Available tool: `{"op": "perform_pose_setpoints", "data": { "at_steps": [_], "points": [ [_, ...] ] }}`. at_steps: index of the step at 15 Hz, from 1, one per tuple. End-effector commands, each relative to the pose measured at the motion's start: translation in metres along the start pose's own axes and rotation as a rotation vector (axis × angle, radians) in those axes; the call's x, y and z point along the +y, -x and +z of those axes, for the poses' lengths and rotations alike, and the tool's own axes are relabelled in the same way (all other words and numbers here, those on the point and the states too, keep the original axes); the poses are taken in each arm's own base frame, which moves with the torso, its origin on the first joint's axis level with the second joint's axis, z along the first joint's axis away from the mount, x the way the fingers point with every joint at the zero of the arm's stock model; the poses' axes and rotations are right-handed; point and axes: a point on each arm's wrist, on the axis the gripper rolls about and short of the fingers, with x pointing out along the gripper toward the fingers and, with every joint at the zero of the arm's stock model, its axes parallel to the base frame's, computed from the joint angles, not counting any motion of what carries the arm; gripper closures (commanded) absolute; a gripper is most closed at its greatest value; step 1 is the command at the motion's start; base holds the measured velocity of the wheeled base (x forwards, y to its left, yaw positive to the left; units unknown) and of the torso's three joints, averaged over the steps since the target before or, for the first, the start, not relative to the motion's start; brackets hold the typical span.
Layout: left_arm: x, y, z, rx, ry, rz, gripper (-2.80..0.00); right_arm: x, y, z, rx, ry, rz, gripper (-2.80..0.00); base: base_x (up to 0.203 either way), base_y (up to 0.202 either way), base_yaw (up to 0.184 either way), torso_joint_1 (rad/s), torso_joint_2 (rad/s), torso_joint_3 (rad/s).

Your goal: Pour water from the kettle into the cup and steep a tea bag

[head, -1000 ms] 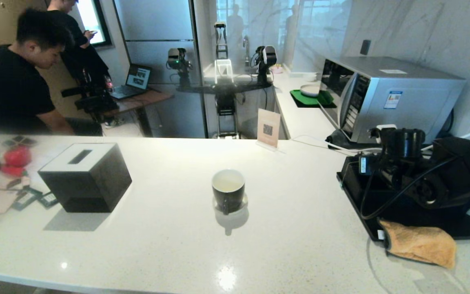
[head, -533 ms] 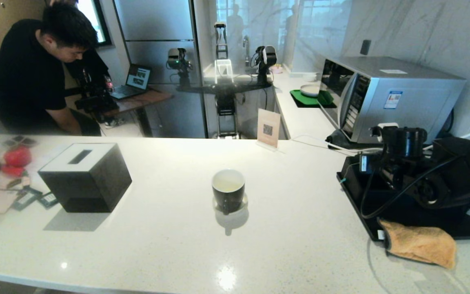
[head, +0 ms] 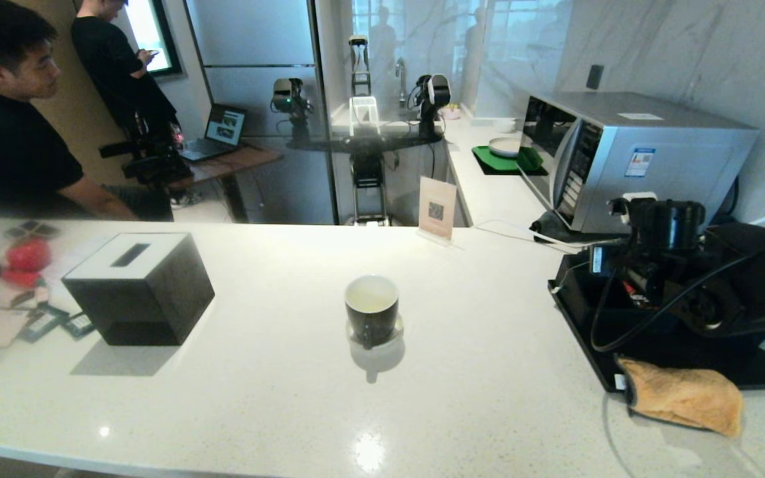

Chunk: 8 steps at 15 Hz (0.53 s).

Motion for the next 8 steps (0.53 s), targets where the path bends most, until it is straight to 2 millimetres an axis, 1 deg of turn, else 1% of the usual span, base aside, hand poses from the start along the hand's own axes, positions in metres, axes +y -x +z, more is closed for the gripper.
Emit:
{"op": "perform_pose_setpoints", "data": {
  "at_steps": [1, 4, 8],
  "points": [
    [0.000, 0.000, 0.000, 0.001, 0.001, 0.000, 0.00, -0.002, 0.005, 0.008, -0.025, -0.009, -0.005, 0.00, 0.000, 0.000, 0.000, 0.000, 0.00, 0.000],
    [0.000, 0.000, 0.000, 0.001, 0.001, 0.000, 0.00, -0.005, 0.011, 0.016, -0.050, -0.019, -0.006, 0.00, 0.000, 0.000, 0.000, 0.000, 0.00, 0.000],
    [0.000, 0.000, 0.000, 0.001, 0.001, 0.000, 0.00, -0.010, 0.025, 0.034, -0.105, -0.039, -0.003, 0.00, 0.000, 0.000, 0.000, 0.000, 0.00, 0.000]
  ]
}}
